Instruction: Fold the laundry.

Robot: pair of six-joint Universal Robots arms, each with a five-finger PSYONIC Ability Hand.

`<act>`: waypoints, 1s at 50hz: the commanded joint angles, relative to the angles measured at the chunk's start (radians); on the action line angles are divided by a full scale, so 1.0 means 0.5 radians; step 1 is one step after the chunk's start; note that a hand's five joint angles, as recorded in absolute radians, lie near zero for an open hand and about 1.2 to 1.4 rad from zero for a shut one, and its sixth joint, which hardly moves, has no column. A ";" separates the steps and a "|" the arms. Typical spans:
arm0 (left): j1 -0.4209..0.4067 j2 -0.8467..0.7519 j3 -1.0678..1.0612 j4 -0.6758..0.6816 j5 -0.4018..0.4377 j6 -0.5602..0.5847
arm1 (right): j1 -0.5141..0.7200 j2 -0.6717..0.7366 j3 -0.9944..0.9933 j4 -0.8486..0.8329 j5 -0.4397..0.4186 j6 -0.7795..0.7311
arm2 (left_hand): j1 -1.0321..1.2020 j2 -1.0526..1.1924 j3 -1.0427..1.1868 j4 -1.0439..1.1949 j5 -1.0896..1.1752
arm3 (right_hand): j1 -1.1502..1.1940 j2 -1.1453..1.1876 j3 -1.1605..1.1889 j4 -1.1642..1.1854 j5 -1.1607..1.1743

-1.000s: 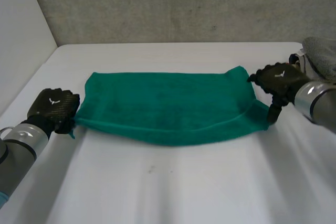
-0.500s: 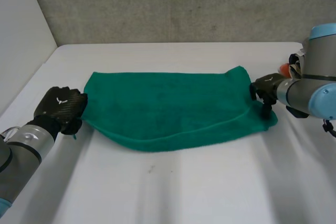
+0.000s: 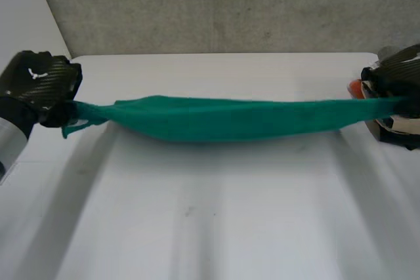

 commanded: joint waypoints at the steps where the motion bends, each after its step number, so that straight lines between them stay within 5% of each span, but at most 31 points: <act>1: 0.029 0.258 0.158 -0.624 0.005 0.163 | -0.202 -0.343 0.102 0.145 -0.291 -0.151 | 0.462 0.397 0.405 0.392 0.484 | 0.528 0.439 0.424 0.404 0.473; 9: 0.041 -0.005 0.164 -0.680 -0.004 0.596 | -0.292 -0.257 0.225 0.099 -0.411 -0.136 | 0.462 0.397 0.405 0.392 0.484 | 0.528 0.439 0.424 0.404 0.473; 17: -0.011 -0.811 0.567 -0.478 -0.063 0.841 | -0.243 0.365 -0.044 -0.305 -0.184 0.204 | 0.462 0.397 0.405 0.392 0.484 | 0.528 0.439 0.424 0.404 0.473; 24: -0.192 -1.183 1.298 -0.156 -0.142 0.826 | 0.168 0.654 -0.637 -0.830 0.111 0.483 | 0.462 0.397 0.405 0.392 0.484 | 0.528 0.439 0.424 0.404 0.473; 33: -0.219 -1.242 1.781 1.035 -0.219 0.296 | 0.288 0.654 -0.846 -2.127 0.415 0.977 | 0.462 0.397 0.405 0.392 0.484 | 0.528 0.439 0.424 0.404 0.473; 36: -0.192 -1.248 1.790 1.048 -0.320 0.210 | 0.301 0.654 -0.834 -2.229 0.494 1.005 | 0.462 0.397 0.405 0.392 0.484 | 0.528 0.439 0.424 0.404 0.473; 42: -0.207 -1.242 1.579 0.796 -0.330 0.213 | 0.325 0.700 -0.812 -1.884 0.485 0.999 | 0.462 0.397 0.405 0.392 0.484 | 0.528 0.439 0.424 0.404 0.473; 43: -0.207 -1.230 1.523 0.778 -0.327 0.210 | 0.337 0.709 -0.803 -1.831 0.476 1.002 | 0.462 0.397 0.405 0.392 0.484 | 0.344 0.255 0.240 0.220 0.289; 46: -0.235 -1.150 1.333 0.771 -0.314 0.203 | 0.405 0.764 -0.776 -1.620 0.400 1.008 | 0.462 0.397 0.405 0.392 0.484 | -1.260 -1.350 -1.365 -1.385 -1.316; 50: -0.293 -0.914 1.127 0.778 -0.235 0.185 | 0.442 0.872 -0.788 -1.417 0.259 1.011 | 0.462 0.397 0.405 0.392 0.484 | -1.915 -2.005 -2.020 -2.040 -1.971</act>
